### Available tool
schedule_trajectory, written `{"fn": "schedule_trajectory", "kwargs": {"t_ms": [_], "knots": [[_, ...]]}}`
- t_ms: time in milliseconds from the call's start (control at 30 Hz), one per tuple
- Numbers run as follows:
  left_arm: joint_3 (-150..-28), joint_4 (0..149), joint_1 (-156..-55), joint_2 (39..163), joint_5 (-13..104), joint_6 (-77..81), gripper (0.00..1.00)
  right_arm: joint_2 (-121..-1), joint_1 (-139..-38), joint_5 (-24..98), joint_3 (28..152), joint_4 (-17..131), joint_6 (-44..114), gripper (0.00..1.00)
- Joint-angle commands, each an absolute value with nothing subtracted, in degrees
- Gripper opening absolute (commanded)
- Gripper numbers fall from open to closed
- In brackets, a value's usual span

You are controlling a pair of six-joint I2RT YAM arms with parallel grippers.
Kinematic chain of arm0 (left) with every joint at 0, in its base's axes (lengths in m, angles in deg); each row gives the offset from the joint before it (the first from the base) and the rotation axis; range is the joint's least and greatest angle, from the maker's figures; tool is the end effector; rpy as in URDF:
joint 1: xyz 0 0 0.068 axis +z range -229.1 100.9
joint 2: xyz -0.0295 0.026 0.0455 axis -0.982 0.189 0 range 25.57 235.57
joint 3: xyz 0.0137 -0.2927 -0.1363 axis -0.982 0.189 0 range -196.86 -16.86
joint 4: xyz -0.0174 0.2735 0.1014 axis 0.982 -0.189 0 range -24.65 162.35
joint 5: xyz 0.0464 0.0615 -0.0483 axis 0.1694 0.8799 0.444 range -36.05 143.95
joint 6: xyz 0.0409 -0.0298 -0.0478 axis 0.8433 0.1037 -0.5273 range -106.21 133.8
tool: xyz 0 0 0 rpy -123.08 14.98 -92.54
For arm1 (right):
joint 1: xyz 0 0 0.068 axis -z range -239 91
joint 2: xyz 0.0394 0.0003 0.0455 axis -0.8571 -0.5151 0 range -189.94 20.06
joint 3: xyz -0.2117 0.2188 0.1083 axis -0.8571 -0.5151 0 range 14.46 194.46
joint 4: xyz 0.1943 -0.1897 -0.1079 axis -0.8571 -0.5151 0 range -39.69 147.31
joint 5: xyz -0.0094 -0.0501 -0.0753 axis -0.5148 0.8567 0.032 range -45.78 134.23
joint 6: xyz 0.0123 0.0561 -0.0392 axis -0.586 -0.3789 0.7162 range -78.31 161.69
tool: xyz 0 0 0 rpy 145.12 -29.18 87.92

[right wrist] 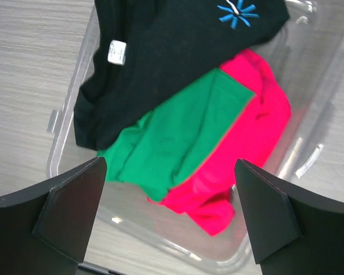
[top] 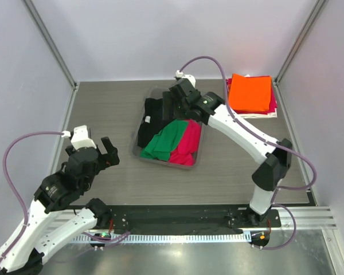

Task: Fold and stack the t-shirts
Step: Grab the tshirt from the pile

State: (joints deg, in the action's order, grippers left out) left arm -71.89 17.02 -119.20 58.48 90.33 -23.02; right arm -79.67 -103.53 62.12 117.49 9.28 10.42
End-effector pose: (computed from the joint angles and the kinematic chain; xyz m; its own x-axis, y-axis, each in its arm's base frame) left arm 0.0900 -0.0320 0.3797 -0.4186 -0.2781 -0.8645 -0.1398 0.9603 -0.2413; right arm 0.3242 0.2948 0.4106 -0.6945 0.0097 -0.7194 -0.1770 0.9669 0.1839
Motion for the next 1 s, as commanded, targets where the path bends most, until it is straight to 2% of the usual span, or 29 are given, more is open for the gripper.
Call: {"fn": "schedule_trajectory", "kwargs": {"t_ms": [0, 267, 433, 567, 700, 733, 800, 900, 967], "knots": [[-70.66, 20.67, -119.01, 56.34, 90.78, -22.07, 1.0, -85.38, -103.91, 60.93, 124.39, 10.38, 12.68, 1.0], [-69.6, 21.73, -119.01, 52.21, 90.51, -22.06, 1.0, -100.78, -103.91, 60.83, 136.01, 10.21, 17.34, 0.99], [-69.25, 21.82, -118.92, 51.68, 90.95, -21.98, 1.0, -109.38, -103.38, 62.07, 141.55, 10.12, 18.83, 0.93], [-69.16, 21.73, -119.01, 51.85, 90.78, -21.98, 1.0, -113.35, -103.21, 62.07, 144.45, 10.21, 19.98, 0.78], [-69.16, 21.9, -119.01, 51.94, 90.51, -21.98, 1.0, -115.29, -103.29, 61.81, 146.65, 10.38, 21.03, 0.52], [-69.07, 21.82, -119.01, 52.03, 90.51, -21.98, 1.0, -115.29, -103.29, 61.8, 146.74, 10.38, 21.03, 0.39], [-69.07, 21.91, -119.01, 52.2, 90.42, -21.98, 1.0, -115.12, -103.29, 62.07, 147.18, 10.38, 20.95, 0.33], [-69.07, 21.99, -119.01, 52.56, 90.34, -21.98, 1.0, -113.89, -103.38, 62.07, 148.4, 10.38, 20.59, 0.32], [-69.07, 21.99, -119.01, 52.99, 90.16, -21.98, 1.0, -112.93, -103.38, 61.89, 149.11, 10.38, 20.68, 0.24]]}}
